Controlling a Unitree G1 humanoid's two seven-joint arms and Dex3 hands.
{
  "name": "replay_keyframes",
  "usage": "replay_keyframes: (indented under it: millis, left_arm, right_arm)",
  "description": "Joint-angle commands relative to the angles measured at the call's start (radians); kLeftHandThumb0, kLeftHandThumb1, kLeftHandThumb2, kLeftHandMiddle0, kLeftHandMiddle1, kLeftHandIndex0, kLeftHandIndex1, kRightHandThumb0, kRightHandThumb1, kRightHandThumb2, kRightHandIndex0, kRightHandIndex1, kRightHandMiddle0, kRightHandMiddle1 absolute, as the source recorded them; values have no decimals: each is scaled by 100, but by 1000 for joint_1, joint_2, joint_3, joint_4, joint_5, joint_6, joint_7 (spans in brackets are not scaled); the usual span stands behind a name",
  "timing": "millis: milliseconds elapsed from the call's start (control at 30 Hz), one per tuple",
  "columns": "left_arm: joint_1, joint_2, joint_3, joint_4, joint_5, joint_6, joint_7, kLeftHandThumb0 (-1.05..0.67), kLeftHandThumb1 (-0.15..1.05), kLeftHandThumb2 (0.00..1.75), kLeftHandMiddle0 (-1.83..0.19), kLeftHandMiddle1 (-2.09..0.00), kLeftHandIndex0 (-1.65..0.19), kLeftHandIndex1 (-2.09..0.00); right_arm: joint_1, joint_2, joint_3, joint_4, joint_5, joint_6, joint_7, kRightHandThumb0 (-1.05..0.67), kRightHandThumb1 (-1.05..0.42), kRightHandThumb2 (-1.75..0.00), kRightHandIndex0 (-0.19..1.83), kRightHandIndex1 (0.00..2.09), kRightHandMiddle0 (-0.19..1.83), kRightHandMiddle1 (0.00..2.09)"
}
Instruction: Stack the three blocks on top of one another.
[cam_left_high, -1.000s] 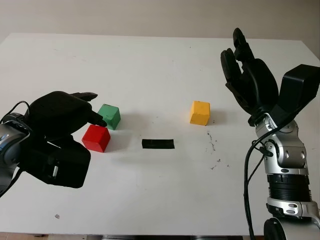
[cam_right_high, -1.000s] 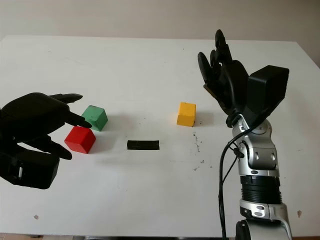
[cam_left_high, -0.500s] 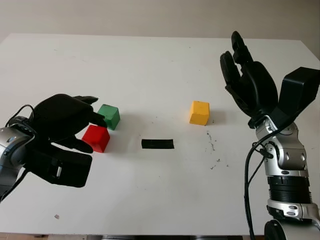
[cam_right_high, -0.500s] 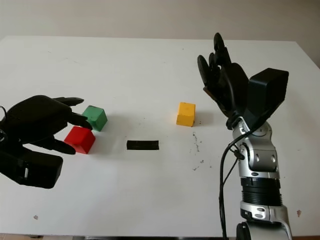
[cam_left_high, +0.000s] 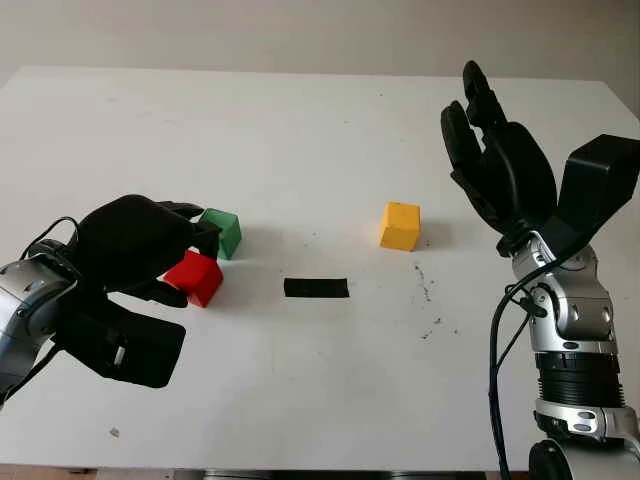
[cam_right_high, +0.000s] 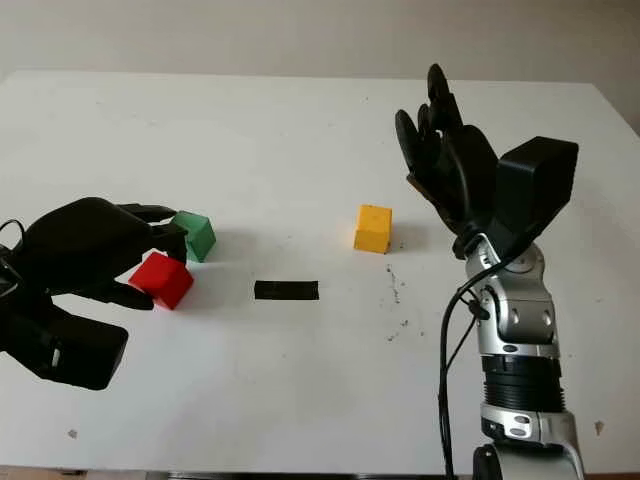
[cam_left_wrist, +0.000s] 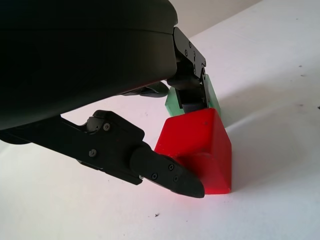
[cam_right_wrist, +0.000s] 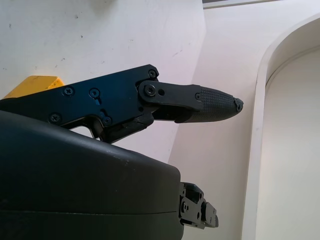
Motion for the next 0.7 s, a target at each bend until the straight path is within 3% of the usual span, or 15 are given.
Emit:
replay_keyframes:
  millis: [0,133,333,467,667]
  left_arm:
    - [9,16,13,-53,11,2,-14,-40,98,5,-31,-5,-50,-95]
    - [-4,21,45,-173,-29,38,-121,-40,98,6,-27,-5,-58,-82]
    - [-77,50,85,-283,-78,18,-208,-42,97,4,-25,-6,-57,-91]
    - [-156,67,88,-304,-140,15,-273,-43,98,5,-25,-5,-58,-88]
    - [-297,41,59,-240,-264,16,-325,-43,100,5,-26,-6,-57,-97]
  right_arm:
    - [5,-5,-7,-21,1,6,-4,-68,-105,-47,-19,0,-19,0]
    - [5,-4,-8,-21,5,10,-7,-67,-105,-47,-19,0,-19,0]
    - [7,1,-3,-28,3,16,-18,-67,-105,-46,-19,0,-19,0]
    - [8,3,3,-34,0,18,-23,-67,-105,-47,-19,0,-19,0]
    - [11,7,8,-43,-5,22,-33,-66,-105,-48,-19,0,-19,0]
